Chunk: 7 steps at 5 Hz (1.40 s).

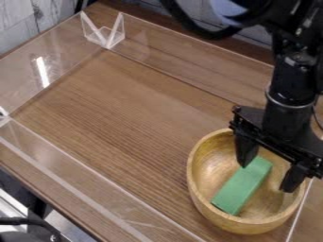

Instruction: Remove the green block from inside the brown bowl and put it on the table

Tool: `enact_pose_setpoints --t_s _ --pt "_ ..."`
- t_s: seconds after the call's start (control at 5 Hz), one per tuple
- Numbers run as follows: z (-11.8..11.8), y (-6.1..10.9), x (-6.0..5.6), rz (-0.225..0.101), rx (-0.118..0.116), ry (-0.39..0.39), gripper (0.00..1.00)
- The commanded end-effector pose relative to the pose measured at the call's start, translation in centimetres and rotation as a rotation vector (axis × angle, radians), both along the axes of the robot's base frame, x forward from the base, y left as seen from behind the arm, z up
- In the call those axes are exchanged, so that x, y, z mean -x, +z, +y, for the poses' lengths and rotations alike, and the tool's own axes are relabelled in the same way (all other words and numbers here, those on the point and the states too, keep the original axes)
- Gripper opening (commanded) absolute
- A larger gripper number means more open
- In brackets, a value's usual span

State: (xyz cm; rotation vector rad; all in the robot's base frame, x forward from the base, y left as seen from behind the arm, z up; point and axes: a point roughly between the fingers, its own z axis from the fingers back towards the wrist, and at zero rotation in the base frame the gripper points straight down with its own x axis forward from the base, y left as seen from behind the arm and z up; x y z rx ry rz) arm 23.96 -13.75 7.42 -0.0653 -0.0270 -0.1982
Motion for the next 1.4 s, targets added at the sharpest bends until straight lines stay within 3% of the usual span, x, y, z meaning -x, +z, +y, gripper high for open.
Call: enact_pose_setpoints --t_s 0.0,0.8,1.2 --pt "-0.48 0.43 -0.33 -0.039 0.017 -0.009 1.0" --pt "-0.4 0.72 -0.5 -0.116 0.059 -0.002 1.0" --pt "-0.29 0.15 -0.52 -0.127 0.061 -0.006 1.0"
